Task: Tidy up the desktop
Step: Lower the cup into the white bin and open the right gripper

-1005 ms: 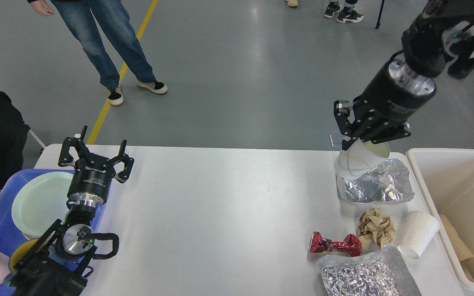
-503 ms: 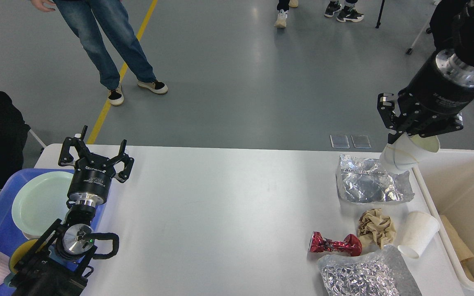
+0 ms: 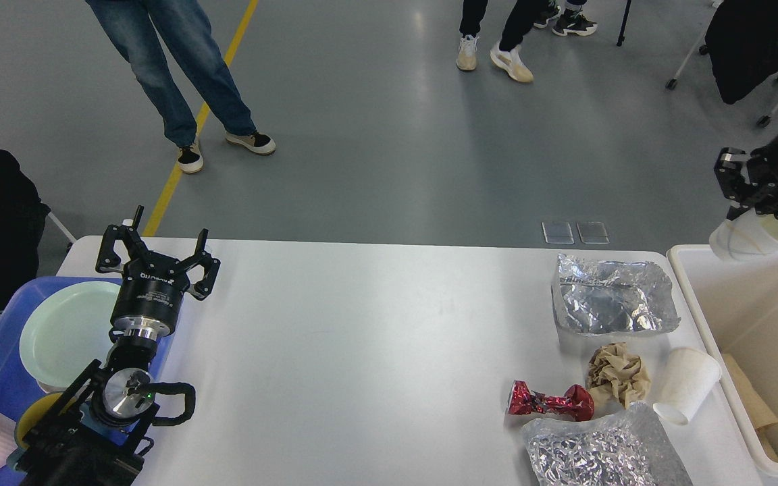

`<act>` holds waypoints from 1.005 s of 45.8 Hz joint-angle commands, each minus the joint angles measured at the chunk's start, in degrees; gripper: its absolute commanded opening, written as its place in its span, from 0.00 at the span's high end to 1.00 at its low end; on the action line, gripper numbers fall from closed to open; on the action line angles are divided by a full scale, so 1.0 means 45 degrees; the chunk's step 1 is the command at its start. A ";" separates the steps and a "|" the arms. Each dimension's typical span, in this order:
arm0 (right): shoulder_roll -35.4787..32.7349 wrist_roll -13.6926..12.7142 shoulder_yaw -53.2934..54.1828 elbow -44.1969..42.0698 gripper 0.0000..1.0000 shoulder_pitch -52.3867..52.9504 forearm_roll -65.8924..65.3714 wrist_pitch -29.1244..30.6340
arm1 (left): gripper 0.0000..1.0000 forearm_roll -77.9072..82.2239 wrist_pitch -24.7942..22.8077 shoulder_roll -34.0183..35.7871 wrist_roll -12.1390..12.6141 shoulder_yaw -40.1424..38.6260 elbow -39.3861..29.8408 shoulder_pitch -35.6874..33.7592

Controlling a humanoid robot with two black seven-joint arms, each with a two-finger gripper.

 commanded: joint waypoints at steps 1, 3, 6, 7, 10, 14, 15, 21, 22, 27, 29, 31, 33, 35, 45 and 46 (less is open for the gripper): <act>-0.1089 0.0002 0.0336 -0.1730 1.00 -0.2119 -0.0020 -0.1384 | 0.04 -0.0001 0.0020 0.0000 -0.0019 0.0000 0.0000 0.0000; -0.1324 0.0003 0.0609 -0.2336 1.00 -0.2939 -0.0039 -0.1814 | 0.04 -0.0001 0.0020 0.0000 -0.0019 0.0000 0.0000 0.0000; -0.1597 0.0003 0.1175 -0.3389 1.00 -0.4305 -0.0059 -0.2381 | 0.04 -0.0001 0.0001 0.0000 -0.0019 0.0000 0.0000 0.0000; -0.1714 0.0003 0.1428 -0.3799 1.00 -0.4755 -0.0059 -0.2499 | 0.04 -0.0001 0.0001 0.0000 -0.0019 0.0000 0.0000 0.0019; -0.2105 0.0003 0.2306 -0.5108 1.00 -0.6142 -0.0136 -0.2695 | 0.04 -0.0001 0.0001 0.0000 -0.0019 0.0000 0.0000 0.0019; -0.2282 -0.0017 0.3381 -0.7022 1.00 -0.8114 -0.0176 -0.2715 | 0.04 -0.0001 0.0001 0.0000 -0.0019 0.0000 0.0000 0.0019; -0.2243 -0.0017 0.3635 -0.7510 1.00 -0.8622 -0.0176 -0.2734 | 0.04 -0.0001 0.0001 0.0000 -0.0019 0.0000 0.0000 0.0019; -0.2204 -0.0075 0.4866 -0.9855 1.00 -1.1182 -0.0176 -0.2812 | 0.04 -0.0001 0.0020 0.0000 -0.0019 0.0000 0.0000 0.0019; -0.2184 -0.0076 0.5003 -1.0187 1.00 -1.1475 -0.0176 -0.2812 | 0.04 -0.0001 0.0001 0.0000 -0.0019 0.0000 0.0000 0.0019; -0.1892 -0.0076 0.5687 -1.1789 1.00 -1.2940 -0.0176 -0.2949 | 0.04 -0.0001 0.0001 0.0000 -0.0019 0.0000 0.0000 0.0000; -0.1775 -0.0076 0.5961 -1.2375 1.00 -1.3565 -0.0156 -0.3143 | 0.04 -0.0001 0.0001 0.0000 -0.0019 0.0000 0.0000 0.0019; -0.1657 -0.0076 0.6156 -1.2844 1.00 -1.4229 -0.0156 -0.3533 | 0.04 -0.0001 0.0001 0.0000 -0.0019 0.0000 0.0000 0.0000; -0.1482 -0.0056 0.6313 -1.3099 1.00 -1.4796 -0.0156 -0.4060 | 0.04 -0.0001 0.0001 0.0000 -0.0019 0.0000 0.0000 0.0000; -0.1325 -0.0056 0.6372 -1.3140 1.00 -1.5226 -0.0156 -0.4684 | 0.04 -0.0001 0.0001 0.0000 -0.0019 0.0000 0.0000 0.0019; -0.0564 -0.0056 0.6509 -1.3159 1.00 -1.7063 -0.0137 -0.7401 | 0.04 -0.0001 0.0001 0.0000 -0.0019 0.0000 0.0000 0.0000; -0.0505 -0.0037 0.6547 -1.3159 1.00 -1.7180 -0.0137 -0.7499 | 0.04 -0.0001 0.0001 0.0000 -0.0019 0.0000 0.0000 0.0000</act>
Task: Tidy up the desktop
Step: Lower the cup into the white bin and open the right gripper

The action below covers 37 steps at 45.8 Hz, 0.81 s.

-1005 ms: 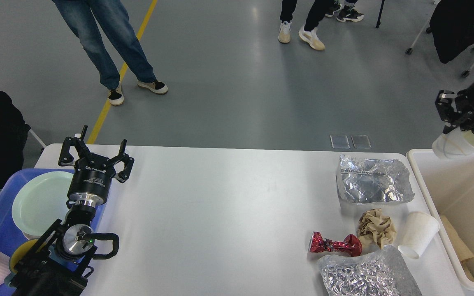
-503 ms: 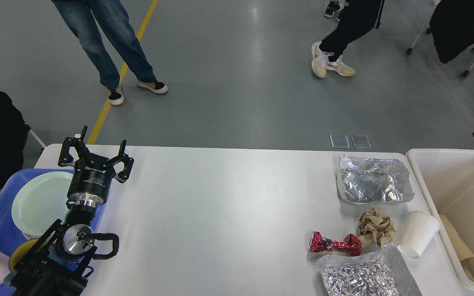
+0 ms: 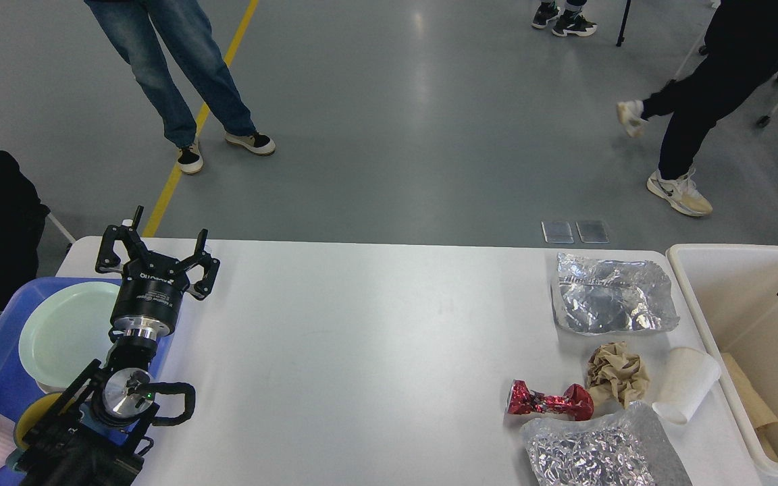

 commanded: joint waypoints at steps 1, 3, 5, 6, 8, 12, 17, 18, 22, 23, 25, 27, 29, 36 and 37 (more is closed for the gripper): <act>0.0468 0.0002 0.0101 -0.0023 1.00 -0.0921 0.0018 -0.0908 | 0.04 0.0000 -0.0002 0.0000 0.0002 0.0000 0.0000 0.0017; 0.0508 0.0002 0.0140 -0.0043 1.00 -0.1136 0.0018 -0.1084 | 0.04 0.0000 -0.0002 0.0000 0.0002 0.0000 0.0000 -0.0002; 0.0547 0.0002 0.0179 -0.0062 1.00 -0.1331 0.0018 -0.1279 | 0.04 0.0000 -0.0002 0.0000 0.0002 0.0000 0.0000 -0.0002; 0.0585 0.0002 0.0179 -0.0063 1.00 -0.1371 0.0018 -0.1357 | 0.04 0.0000 -0.0002 0.0000 0.0002 0.0000 0.0000 -0.0002; 0.0664 0.0002 0.0199 -0.0063 1.00 -0.1429 0.0018 -0.1455 | 0.04 0.0000 -0.0002 0.0000 0.0002 0.0000 0.0000 0.0017; 0.0840 0.0002 0.0218 -0.0063 1.00 -0.1508 0.0018 -0.1514 | 0.04 0.0000 -0.0002 0.0000 0.0002 0.0000 0.0000 -0.0002; 0.0859 0.0002 0.0218 -0.0063 1.00 -0.1878 0.0018 -0.1533 | 0.04 0.0000 -0.0002 0.0000 0.0002 0.0000 0.0000 0.0018; 0.0859 0.0021 0.0218 -0.0063 1.00 -0.1918 0.0018 -0.1534 | 0.04 0.0000 -0.0002 0.0000 0.0002 0.0000 0.0000 0.0018; 0.0879 0.0002 0.0257 -0.0063 1.00 -0.2093 0.0018 -0.1534 | 0.04 0.0000 0.0017 0.0000 0.0002 0.0000 0.0000 -0.0002; 0.0898 0.0002 0.0257 -0.0063 1.00 -0.2132 0.0018 -0.1534 | 0.04 0.0000 -0.0002 0.0000 0.0002 0.0000 0.0000 -0.0002; 0.1034 0.0002 0.0277 -0.0063 1.00 -0.2269 0.0038 -0.1534 | 0.04 0.0000 -0.0002 0.0000 0.0002 0.0000 0.0000 -0.0002; 0.1152 0.0002 0.0257 -0.0063 1.00 -0.2425 0.0077 -0.1534 | 0.04 0.0000 -0.0002 0.0000 0.0002 0.0000 0.0000 -0.0002; 0.1172 0.0002 0.0238 -0.0063 1.00 -0.2562 0.0077 -0.1534 | 0.04 0.0000 -0.0002 0.0000 0.0002 0.0000 0.0000 0.0018; 0.1288 0.0002 0.0257 -0.0063 0.53 -0.2757 0.0077 -0.1942 | 0.04 0.0000 -0.0002 0.0000 0.0002 0.0000 0.0000 0.0018; 0.1347 0.0021 0.0257 -0.0063 0.41 -0.2816 0.0077 -0.2079 | 0.04 0.0000 -0.0002 0.0000 0.0002 0.0000 0.0000 -0.0002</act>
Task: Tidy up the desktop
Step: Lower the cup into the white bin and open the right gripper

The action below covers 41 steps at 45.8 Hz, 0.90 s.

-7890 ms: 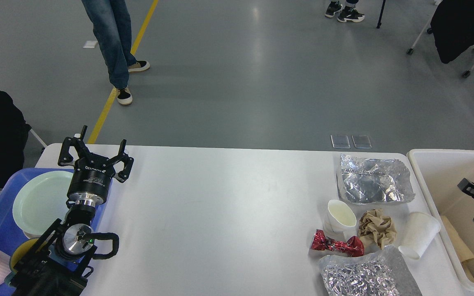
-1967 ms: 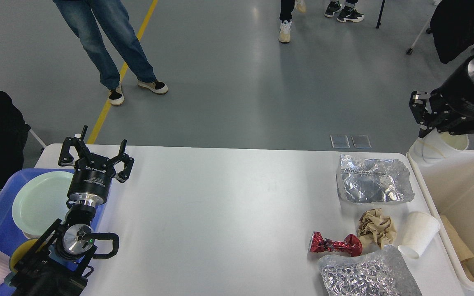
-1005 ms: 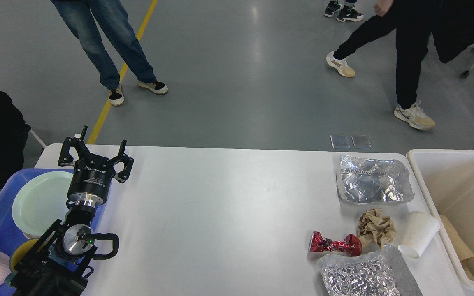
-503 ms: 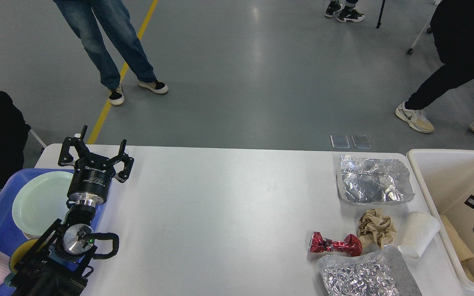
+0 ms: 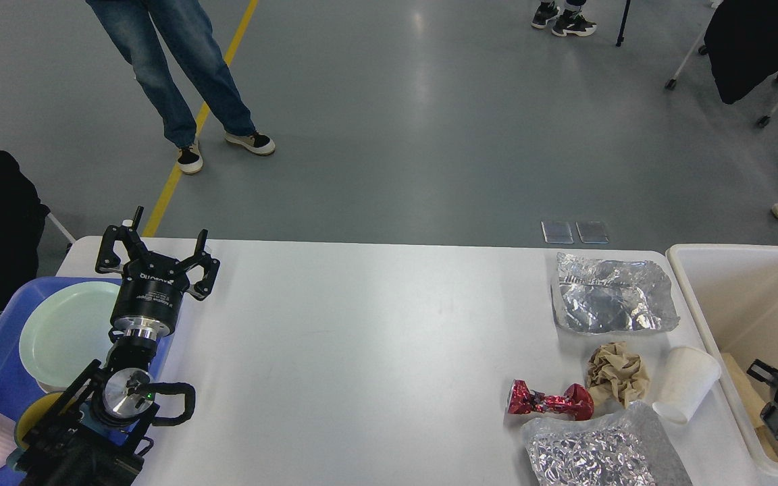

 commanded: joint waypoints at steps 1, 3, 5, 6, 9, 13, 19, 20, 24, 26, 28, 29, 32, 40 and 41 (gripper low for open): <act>0.0257 0.0017 -0.0005 0.0004 0.30 -0.0266 -0.0019 -0.0634 | 0.04 0.0000 -0.0002 0.0000 -0.0003 0.0000 0.0000 -0.0014; 0.0433 0.0017 -0.0063 0.0004 0.15 -0.0462 -0.0039 -0.1044 | 0.04 0.0000 -0.0002 0.0000 -0.0003 0.0000 0.0000 -0.0014; 0.0511 0.0017 -0.0083 0.0004 0.08 -0.0579 -0.0020 -0.1473 | 0.04 0.0000 -0.0002 0.0000 -0.0003 0.0000 0.0000 -0.0014; 0.0531 0.0017 -0.0083 0.0004 0.05 -0.0618 -0.0039 -0.1669 | 0.04 0.0000 -0.0002 0.0000 -0.0003 0.0000 0.0000 -0.0014; 0.0531 -0.0002 -0.0044 0.0023 0.00 -0.0619 -0.0020 -0.1983 | 0.04 0.0000 -0.0002 0.0000 -0.0003 0.0000 0.0000 -0.0014; 0.0512 -0.0002 -0.0024 0.0023 0.00 -0.0599 -0.0020 -0.2100 | 0.04 0.0000 -0.0002 0.0000 -0.0003 0.0000 0.0000 0.0005; 0.0395 0.0017 -0.0005 0.0043 0.00 -0.0443 0.0000 -0.2100 | 0.04 0.0000 -0.0002 0.0000 -0.0003 0.0000 0.0000 -0.0014; 0.0394 0.0017 -0.0024 0.0043 0.00 -0.0443 0.0000 -0.2100 | 0.04 0.0000 -0.0002 0.0000 -0.0003 0.0000 0.0000 -0.0014; 0.0375 0.0017 -0.0024 0.0140 0.00 -0.0229 -0.0020 -0.2139 | 0.04 0.0000 -0.0002 0.0000 -0.0003 0.0000 0.0000 -0.0014; 0.0278 0.0017 0.0015 0.0238 0.00 0.0024 0.0000 -0.2120 | 0.04 0.0000 -0.0002 0.0000 -0.0003 0.0000 0.0000 -0.0014; 0.0063 0.0036 0.0093 0.0277 0.00 0.0259 -0.0019 -0.2042 | 0.04 0.0000 -0.0002 0.0000 -0.0003 0.0000 0.0000 -0.0014; -0.0054 0.0056 0.0093 0.0316 0.00 0.0357 -0.0020 -0.1984 | 0.04 0.0000 -0.0002 0.0000 -0.0003 0.0000 0.0000 -0.0014; -0.0328 0.0036 0.0054 0.0511 0.00 0.0455 -0.0078 -0.1944 | 0.04 0.0000 -0.0002 0.0000 -0.0003 0.0000 0.0000 0.0005; -0.0737 0.0017 0.0074 0.1389 0.00 0.2016 -0.0117 -0.1028 | 0.04 0.0000 -0.0002 0.0000 -0.0003 0.0000 0.0000 -0.0014; -0.0893 0.0017 0.0054 0.1603 0.00 0.2269 -0.0117 -0.0833 | 0.04 0.0000 0.0018 0.0000 -0.0003 0.0000 0.0000 -0.0014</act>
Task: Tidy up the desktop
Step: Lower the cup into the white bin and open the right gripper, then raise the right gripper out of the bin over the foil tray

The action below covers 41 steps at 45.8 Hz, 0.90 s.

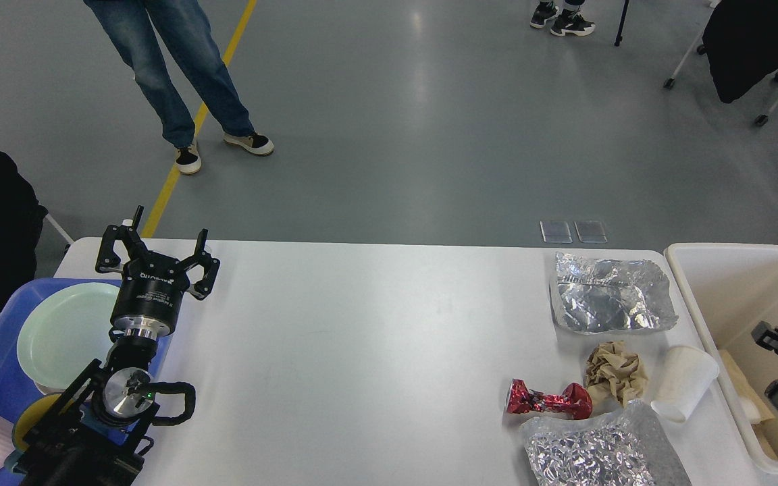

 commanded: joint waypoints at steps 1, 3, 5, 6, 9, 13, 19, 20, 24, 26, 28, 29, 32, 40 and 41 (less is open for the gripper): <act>-0.0588 -0.0029 -0.0011 0.0967 0.00 0.1343 -0.0022 0.0934 | 0.04 0.0000 -0.0002 0.0000 0.0005 0.0000 0.0000 0.0018; -0.0745 -0.0010 -0.0089 0.1475 0.00 0.1812 -0.0099 0.1266 | 0.04 0.0000 -0.0002 0.0000 0.0005 0.0000 0.0000 -0.0002; -0.0920 -0.0010 -0.0147 0.2041 0.00 0.2378 -0.0333 0.1540 | 0.04 0.0000 -0.0002 0.0000 0.0005 0.0000 0.0000 -0.0002; -0.1018 -0.0029 -0.0148 0.2353 0.00 0.2652 -0.0489 0.1657 | 0.04 0.0000 -0.0002 0.0000 0.0005 0.0000 0.0000 0.0018; -0.1331 -0.0049 -0.0167 0.3427 0.00 0.3628 -0.1172 0.1912 | 0.04 0.0000 -0.0002 0.0000 0.0005 0.0000 0.0000 -0.0002; -0.1760 -0.0068 -0.0226 0.5106 0.00 0.5112 -0.1934 0.2166 | 0.04 0.0000 -0.0002 0.0000 0.0005 0.0000 0.0000 -0.0002; -0.2035 -0.0516 -0.0712 0.7450 0.00 0.7611 -0.2580 0.3218 | 0.04 0.0000 -0.0002 0.0000 0.0005 0.0000 0.0000 -0.0002; -0.2015 -0.0692 -0.0907 0.7860 0.00 0.8041 -0.2658 0.3511 | 0.04 0.0000 -0.0002 0.0000 0.0005 0.0000 0.0000 -0.0002; -0.1898 -0.1045 -0.1670 0.9384 0.00 1.0032 -0.2698 0.4761 | 0.04 0.0000 -0.0002 0.0000 0.0025 0.0000 0.0000 -0.0002; -0.1840 -0.1064 -0.1827 1.0107 0.00 1.0951 -0.2717 0.5444 | 0.04 0.0000 -0.0002 0.0000 0.0025 0.0000 0.0000 -0.0002; -0.1723 -0.1065 -0.1905 1.0654 0.00 1.2043 -0.2698 0.6205 | 0.04 0.0000 -0.0002 0.0000 0.0025 0.0000 0.0000 -0.0002; -0.1664 -0.1065 -0.1925 1.0812 0.00 1.2436 -0.2698 0.6519 | 0.04 0.0000 -0.0002 0.0000 0.0025 0.0000 0.0000 -0.0002; -0.1411 -0.1065 -0.1964 1.1067 0.00 1.3316 -0.2678 0.7631 | 0.04 0.0000 -0.0002 0.0000 0.0025 0.0000 0.0000 -0.0002; -0.0960 -0.1065 -0.2159 1.1808 0.00 1.5816 -0.2659 1.1303 | 0.04 0.0000 -0.0002 0.0000 0.0025 0.0000 0.0000 -0.0002; -0.0960 -0.1065 -0.2159 1.1964 0.00 1.6109 -0.2659 1.1655 | 0.04 0.0000 -0.0002 0.0000 0.0025 0.0000 0.0000 -0.0002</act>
